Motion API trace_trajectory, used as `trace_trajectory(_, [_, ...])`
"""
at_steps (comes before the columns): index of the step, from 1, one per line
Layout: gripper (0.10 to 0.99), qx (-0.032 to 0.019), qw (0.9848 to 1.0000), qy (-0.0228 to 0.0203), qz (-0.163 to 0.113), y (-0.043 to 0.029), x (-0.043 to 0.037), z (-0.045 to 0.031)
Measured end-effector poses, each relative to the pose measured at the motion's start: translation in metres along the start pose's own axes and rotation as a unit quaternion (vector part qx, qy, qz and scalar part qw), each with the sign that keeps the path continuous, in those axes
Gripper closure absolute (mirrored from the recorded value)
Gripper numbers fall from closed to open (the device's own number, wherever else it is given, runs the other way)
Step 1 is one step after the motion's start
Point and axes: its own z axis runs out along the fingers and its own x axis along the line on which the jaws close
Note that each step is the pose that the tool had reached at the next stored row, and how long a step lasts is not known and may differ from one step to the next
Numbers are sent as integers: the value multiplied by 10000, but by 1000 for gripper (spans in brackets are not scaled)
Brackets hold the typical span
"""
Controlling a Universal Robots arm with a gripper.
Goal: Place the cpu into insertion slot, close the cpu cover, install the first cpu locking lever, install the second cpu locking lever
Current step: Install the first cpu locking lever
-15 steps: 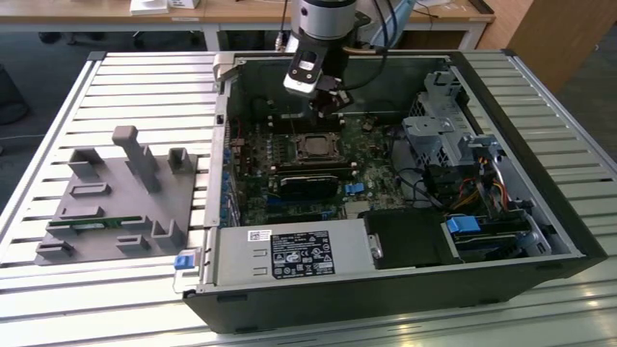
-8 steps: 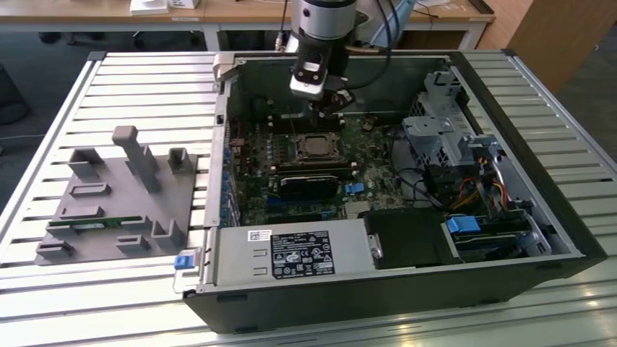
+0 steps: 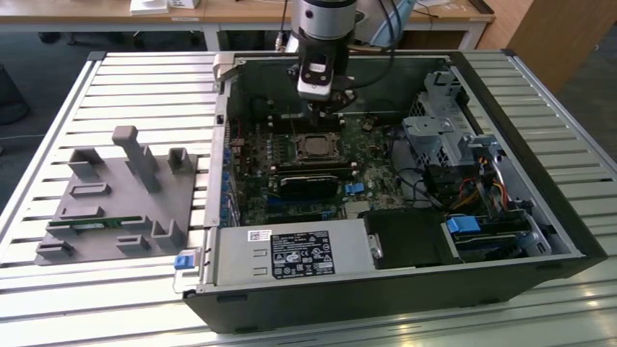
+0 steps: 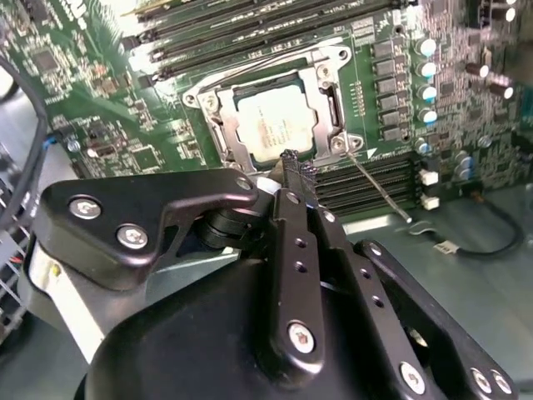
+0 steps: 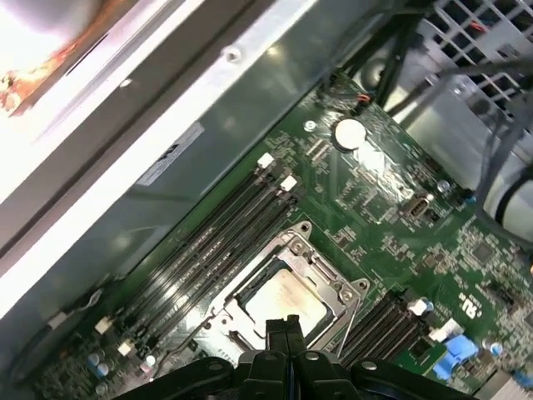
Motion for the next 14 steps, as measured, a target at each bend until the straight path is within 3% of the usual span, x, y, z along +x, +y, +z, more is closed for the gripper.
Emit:
trace_trajectory(4, [980, 0, 9994, 11, -359, 0, 0, 0])
trace_trajectory(7, [980, 0, 9980, 19, -634, 0, 0, 1])
trace_trajectory(11, [980, 0, 9951, 29, -992, 0, 0, 2])
trace_trajectory(14, [980, 1, 9919, 37, -1268, 0, 0, 3])
